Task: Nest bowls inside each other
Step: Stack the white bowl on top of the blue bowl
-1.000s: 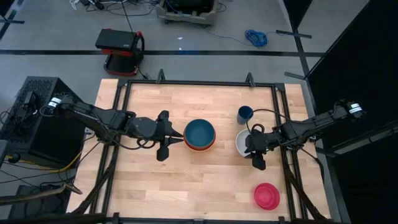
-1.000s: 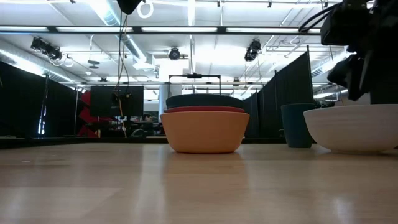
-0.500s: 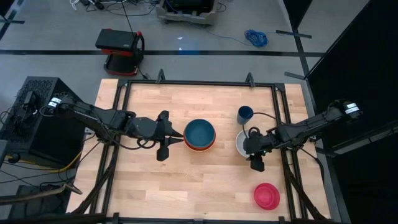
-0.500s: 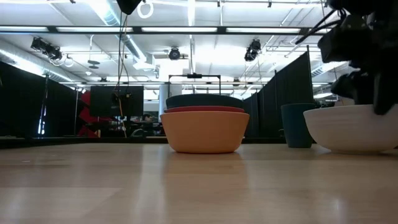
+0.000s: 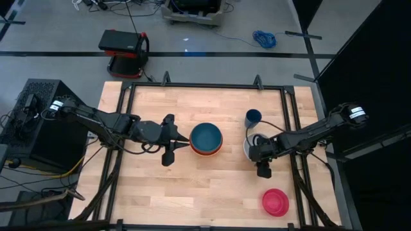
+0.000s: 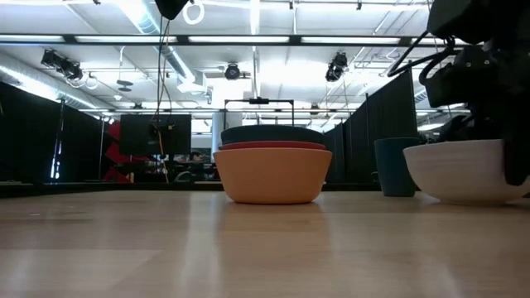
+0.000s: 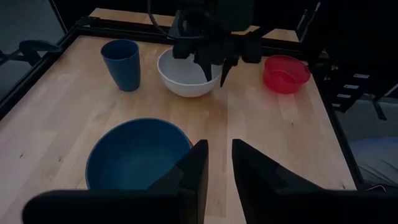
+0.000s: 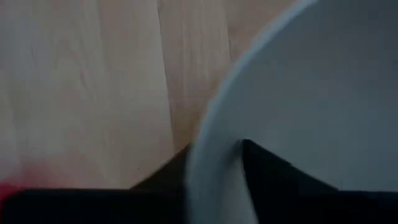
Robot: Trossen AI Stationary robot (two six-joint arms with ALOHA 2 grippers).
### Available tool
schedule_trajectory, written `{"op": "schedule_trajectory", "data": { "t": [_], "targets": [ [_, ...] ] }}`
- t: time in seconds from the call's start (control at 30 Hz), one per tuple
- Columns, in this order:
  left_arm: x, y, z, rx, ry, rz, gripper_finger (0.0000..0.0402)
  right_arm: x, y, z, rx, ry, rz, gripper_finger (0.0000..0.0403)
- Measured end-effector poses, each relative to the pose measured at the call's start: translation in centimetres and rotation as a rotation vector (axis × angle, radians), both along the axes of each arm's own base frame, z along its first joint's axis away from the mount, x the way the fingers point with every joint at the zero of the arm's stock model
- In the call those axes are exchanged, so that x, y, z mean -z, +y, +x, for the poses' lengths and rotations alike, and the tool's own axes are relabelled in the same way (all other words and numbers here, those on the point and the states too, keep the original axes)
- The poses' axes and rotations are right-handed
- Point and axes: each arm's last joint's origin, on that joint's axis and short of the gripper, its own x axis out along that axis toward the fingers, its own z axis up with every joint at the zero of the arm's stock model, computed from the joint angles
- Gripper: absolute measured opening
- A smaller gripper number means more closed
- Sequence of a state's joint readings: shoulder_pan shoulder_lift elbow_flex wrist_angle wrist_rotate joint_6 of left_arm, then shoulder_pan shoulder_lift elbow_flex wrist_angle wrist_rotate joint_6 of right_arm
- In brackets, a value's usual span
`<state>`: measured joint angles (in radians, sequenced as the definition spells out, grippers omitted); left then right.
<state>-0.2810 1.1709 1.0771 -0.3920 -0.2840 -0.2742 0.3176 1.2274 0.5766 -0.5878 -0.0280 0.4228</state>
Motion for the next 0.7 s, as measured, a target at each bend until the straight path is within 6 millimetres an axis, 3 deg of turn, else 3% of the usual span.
{"op": "schedule_trajectory", "data": {
  "t": [0.5, 0.7],
  "targets": [
    [0.0, 0.0, 0.0, -0.008, 0.003, -0.015, 0.0060, -2.1, 0.1, 0.4, -0.020, 0.026, -0.053, 0.0003],
    [0.0, 0.0, 0.0, -0.009, 0.003, -0.016, 0.0058, -5.4, 0.5, 1.8, -0.062, -0.046, -0.070, 0.0001]
  ]
}}
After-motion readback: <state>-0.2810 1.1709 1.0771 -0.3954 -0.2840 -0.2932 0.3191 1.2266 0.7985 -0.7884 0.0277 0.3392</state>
